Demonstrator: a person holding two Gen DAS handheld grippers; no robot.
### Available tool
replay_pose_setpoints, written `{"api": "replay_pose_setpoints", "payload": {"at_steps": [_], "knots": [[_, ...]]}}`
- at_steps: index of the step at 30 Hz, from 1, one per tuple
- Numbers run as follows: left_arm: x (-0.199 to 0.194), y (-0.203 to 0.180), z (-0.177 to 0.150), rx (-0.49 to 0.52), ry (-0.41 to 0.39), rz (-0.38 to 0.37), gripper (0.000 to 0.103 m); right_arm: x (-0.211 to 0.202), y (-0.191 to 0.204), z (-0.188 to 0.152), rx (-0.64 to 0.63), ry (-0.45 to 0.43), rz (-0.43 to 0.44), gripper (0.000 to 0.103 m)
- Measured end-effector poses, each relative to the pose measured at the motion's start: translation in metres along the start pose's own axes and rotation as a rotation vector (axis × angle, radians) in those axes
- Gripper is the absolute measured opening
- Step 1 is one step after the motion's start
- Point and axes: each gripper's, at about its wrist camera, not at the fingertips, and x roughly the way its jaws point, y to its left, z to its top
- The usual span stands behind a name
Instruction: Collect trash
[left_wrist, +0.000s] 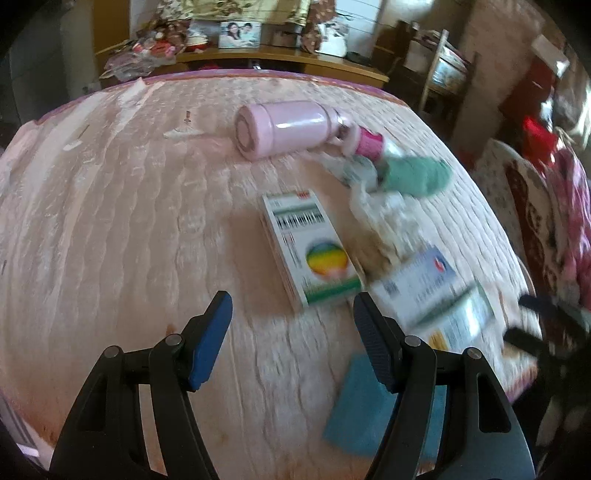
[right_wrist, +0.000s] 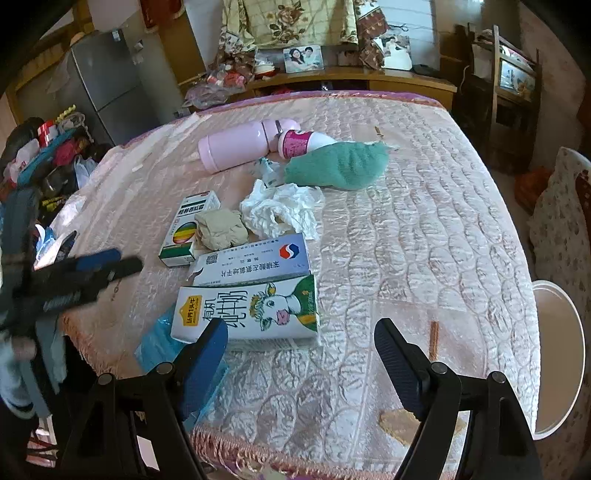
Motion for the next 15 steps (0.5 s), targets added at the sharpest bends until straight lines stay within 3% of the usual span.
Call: {"api": "replay_pose_setpoints", "payload": {"at_steps": [9, 15], "knots": [[0.048, -0.001, 0.040, -0.044, 0.040, 0.010, 0.067, 0.019, 0.022, 0.031, -0.062, -0.003, 0.034, 0.080], [0.077, -0.004, 0.054, -0.050, 0.082, -0.003, 0.067, 0.029, 0.022, 0.034, -0.056, 0.010, 0.049, 0.080]]}}
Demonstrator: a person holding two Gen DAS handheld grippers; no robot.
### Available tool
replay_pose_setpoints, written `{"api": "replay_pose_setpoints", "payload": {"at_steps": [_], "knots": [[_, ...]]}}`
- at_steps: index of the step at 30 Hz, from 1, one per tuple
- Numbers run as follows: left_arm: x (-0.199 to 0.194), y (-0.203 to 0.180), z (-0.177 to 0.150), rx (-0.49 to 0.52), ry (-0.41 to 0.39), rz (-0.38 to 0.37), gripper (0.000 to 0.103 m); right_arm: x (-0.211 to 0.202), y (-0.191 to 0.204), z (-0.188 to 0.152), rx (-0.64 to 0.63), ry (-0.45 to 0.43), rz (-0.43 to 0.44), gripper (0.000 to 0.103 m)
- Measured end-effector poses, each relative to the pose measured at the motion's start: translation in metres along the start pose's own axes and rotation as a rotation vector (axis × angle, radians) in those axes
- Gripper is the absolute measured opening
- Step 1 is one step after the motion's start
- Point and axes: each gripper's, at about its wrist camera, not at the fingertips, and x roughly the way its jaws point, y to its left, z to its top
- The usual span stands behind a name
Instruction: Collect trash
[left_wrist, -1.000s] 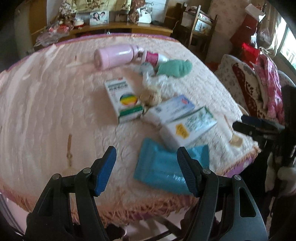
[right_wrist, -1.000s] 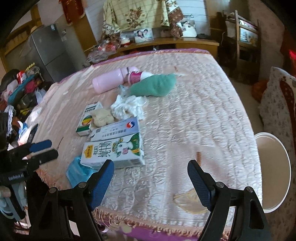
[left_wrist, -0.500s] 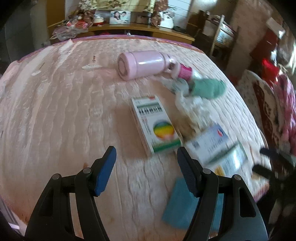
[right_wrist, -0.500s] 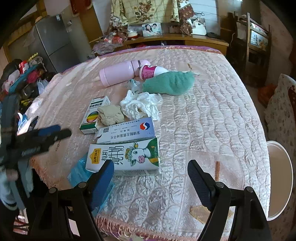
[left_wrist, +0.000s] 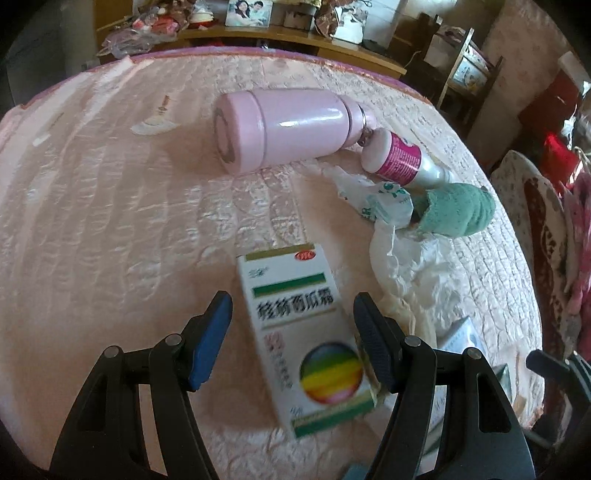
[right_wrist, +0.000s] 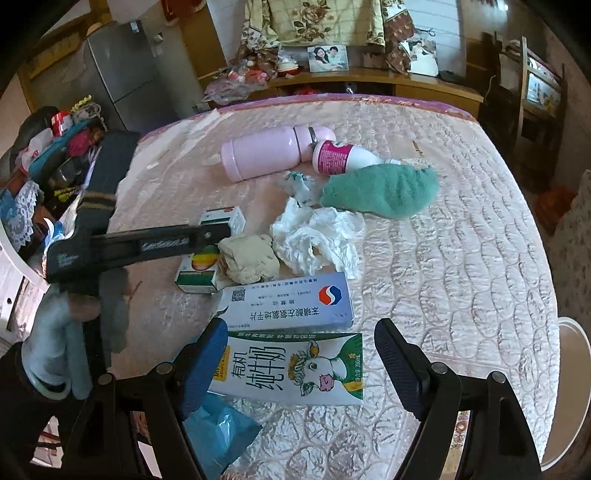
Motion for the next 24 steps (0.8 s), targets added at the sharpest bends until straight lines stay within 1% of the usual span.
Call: {"api": "replay_pose_setpoints", "payload": {"at_steps": [2, 4, 10, 13, 15, 16, 17, 20, 22, 24], "knots": [[0.007, 0.000, 0.002, 0.001, 0.017, 0.007, 0.066, 0.004, 0.000, 0.002, -0.001, 0.006, 0.001, 0.080], [0.008, 0.005, 0.001, -0.008, 0.022, 0.002, 0.061, 0.007, 0.001, 0.006, -0.005, 0.008, 0.009, 0.080], [-0.010, 0.035, -0.003, -0.014, 0.007, 0.016, 0.059, 0.024, 0.018, 0.025, -0.059, 0.008, 0.044, 0.079], [-0.024, 0.054, -0.009, -0.036, -0.006, 0.012, 0.059, 0.045, 0.034, 0.038, -0.093, 0.029, 0.055, 0.071], [-0.032, 0.063, -0.013, -0.040, -0.012, 0.013, 0.059, 0.059, 0.041, 0.045, -0.102, 0.047, 0.054, 0.067], [-0.034, 0.065, -0.015, -0.042, -0.013, 0.011, 0.059, 0.070, 0.046, 0.049, -0.110, 0.066, 0.053, 0.060], [-0.037, 0.066, -0.017, -0.045, -0.013, 0.006, 0.059, 0.078, 0.049, 0.051, -0.118, 0.083, 0.050, 0.049], [-0.043, 0.069, -0.023, -0.049, -0.017, -0.005, 0.059, 0.095, 0.054, 0.051, -0.131, 0.116, 0.046, 0.028], [-0.048, 0.069, -0.026, -0.049, -0.024, -0.015, 0.059, 0.090, 0.052, 0.049, -0.115, 0.088, 0.058, 0.026], [-0.053, 0.066, -0.027, -0.045, -0.033, -0.025, 0.059, 0.079, 0.048, 0.047, -0.095, 0.060, 0.089, 0.025]]}}
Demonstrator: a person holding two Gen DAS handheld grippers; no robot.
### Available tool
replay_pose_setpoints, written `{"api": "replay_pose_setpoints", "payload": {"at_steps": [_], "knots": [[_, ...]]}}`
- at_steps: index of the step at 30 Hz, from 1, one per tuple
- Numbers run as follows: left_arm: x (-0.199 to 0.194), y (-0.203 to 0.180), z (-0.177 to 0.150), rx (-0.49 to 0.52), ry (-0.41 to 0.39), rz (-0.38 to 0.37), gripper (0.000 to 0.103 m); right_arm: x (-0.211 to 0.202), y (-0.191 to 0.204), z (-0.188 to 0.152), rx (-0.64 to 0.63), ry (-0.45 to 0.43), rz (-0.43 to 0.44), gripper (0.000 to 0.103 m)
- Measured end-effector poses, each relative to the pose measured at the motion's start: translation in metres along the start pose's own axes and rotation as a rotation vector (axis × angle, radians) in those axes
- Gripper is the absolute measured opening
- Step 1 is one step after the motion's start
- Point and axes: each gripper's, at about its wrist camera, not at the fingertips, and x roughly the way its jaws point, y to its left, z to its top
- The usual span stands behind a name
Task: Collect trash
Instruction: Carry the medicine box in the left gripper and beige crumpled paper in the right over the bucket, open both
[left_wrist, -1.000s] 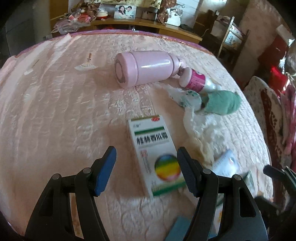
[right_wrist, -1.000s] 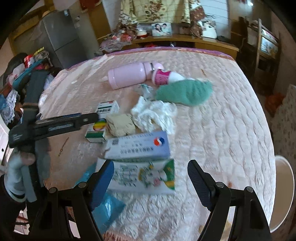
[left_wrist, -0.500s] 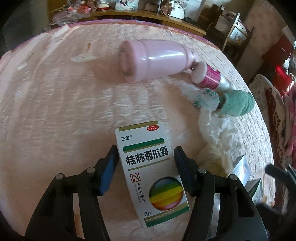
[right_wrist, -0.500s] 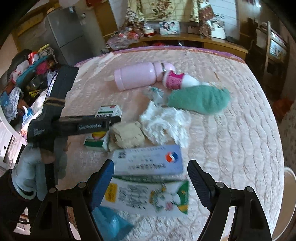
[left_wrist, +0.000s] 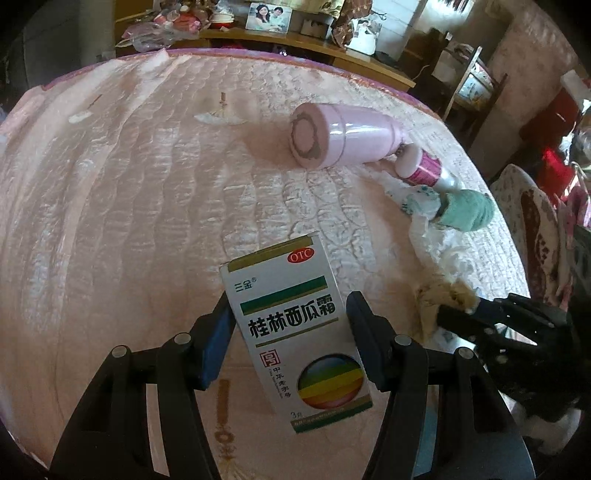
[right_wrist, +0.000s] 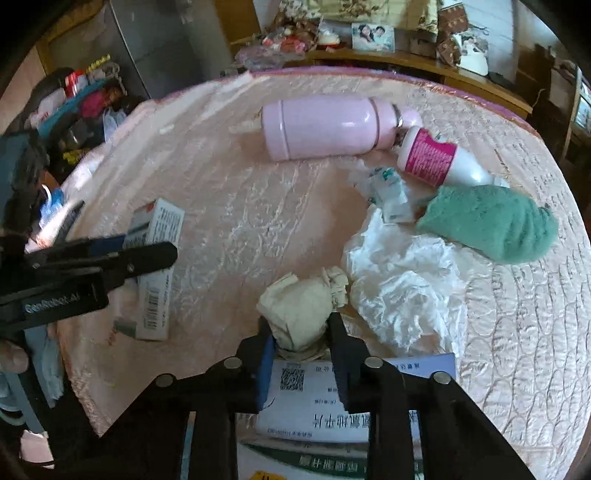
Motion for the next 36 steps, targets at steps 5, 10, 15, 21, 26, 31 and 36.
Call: {"api": "replay_pose_setpoints", "payload": {"at_steps": [5, 10, 15, 21, 26, 31, 36], "knots": [[-0.017, -0.019, 0.005, 0.018, -0.033, -0.039, 0.058, -0.049, -0.010, -0.005, 0.046, -0.102, 0.072, 0.025], [-0.030, -0.046, 0.007, 0.054, -0.051, -0.074, 0.058, -0.092, -0.028, -0.014, 0.090, -0.175, 0.065, 0.025], [-0.041, -0.078, 0.006, 0.100, -0.054, -0.105, 0.058, -0.125, -0.054, -0.036, 0.129, -0.210, 0.018, 0.025], [-0.044, -0.132, 0.004, 0.183, -0.050, -0.147, 0.058, -0.161, -0.094, -0.066, 0.198, -0.245, -0.050, 0.025], [-0.042, -0.185, -0.005, 0.264, -0.035, -0.190, 0.058, -0.186, -0.122, -0.091, 0.243, -0.262, -0.118, 0.025], [-0.034, -0.237, -0.014, 0.332, -0.012, -0.228, 0.058, -0.209, -0.161, -0.122, 0.314, -0.274, -0.177, 0.025], [-0.025, -0.288, -0.022, 0.395, 0.007, -0.261, 0.058, -0.230, -0.199, -0.154, 0.384, -0.277, -0.240, 0.025]]}}
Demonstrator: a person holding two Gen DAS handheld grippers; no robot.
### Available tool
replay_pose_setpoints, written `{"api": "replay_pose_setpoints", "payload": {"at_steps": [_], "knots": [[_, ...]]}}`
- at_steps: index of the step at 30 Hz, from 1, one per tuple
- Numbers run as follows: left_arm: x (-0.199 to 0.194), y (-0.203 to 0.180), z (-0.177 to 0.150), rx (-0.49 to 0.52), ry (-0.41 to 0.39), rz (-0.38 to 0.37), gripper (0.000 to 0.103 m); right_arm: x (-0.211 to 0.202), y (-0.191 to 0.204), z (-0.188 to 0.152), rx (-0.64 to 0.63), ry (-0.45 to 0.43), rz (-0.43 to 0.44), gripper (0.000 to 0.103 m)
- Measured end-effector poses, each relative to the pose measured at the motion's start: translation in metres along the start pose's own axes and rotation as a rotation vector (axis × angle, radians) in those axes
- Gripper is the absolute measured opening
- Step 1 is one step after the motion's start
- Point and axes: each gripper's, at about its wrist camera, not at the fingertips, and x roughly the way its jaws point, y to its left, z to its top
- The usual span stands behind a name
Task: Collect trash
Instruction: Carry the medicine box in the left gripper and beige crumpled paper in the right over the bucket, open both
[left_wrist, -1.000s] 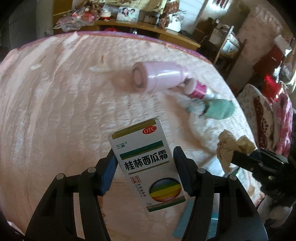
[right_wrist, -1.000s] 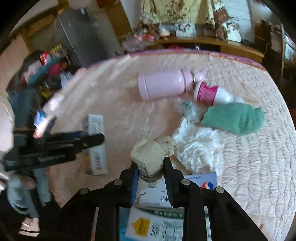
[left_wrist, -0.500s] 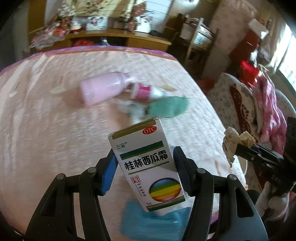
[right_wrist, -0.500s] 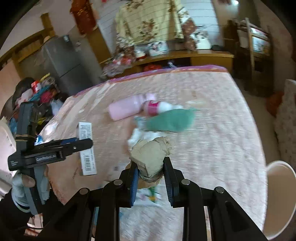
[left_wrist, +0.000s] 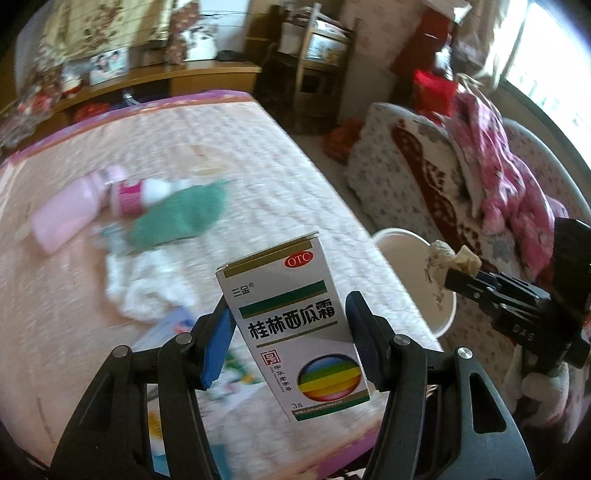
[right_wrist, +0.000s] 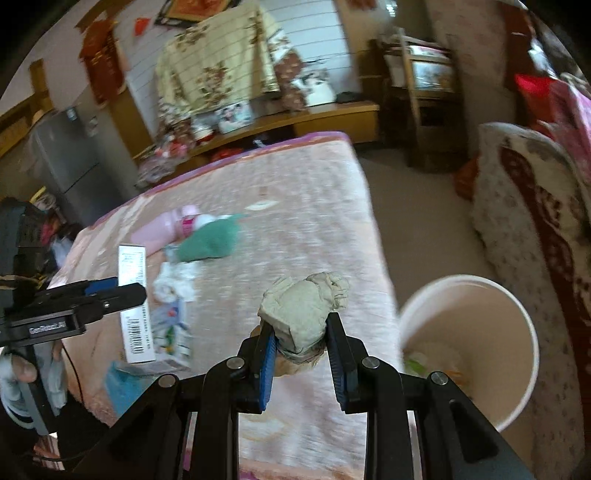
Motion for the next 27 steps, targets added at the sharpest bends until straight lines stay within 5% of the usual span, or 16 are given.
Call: {"api": "replay_pose_setpoints", "payload": {"at_steps": [11, 24, 27], "knots": [[0.056, -0.090, 0.022, 0.101, 0.047, -0.064, 0.058, -0.012, -0.090, -0.023, 0.111, 0.022, -0.124, 0.025], [0.114, -0.150, 0.030, 0.093, 0.077, -0.116, 0.058, 0.011, -0.156, -0.041, 0.232, 0.075, -0.187, 0.025], [0.121, -0.153, 0.030, 0.090, 0.069, -0.121, 0.059, 0.013, -0.161, -0.043, 0.246, 0.073, -0.201, 0.042]]}}
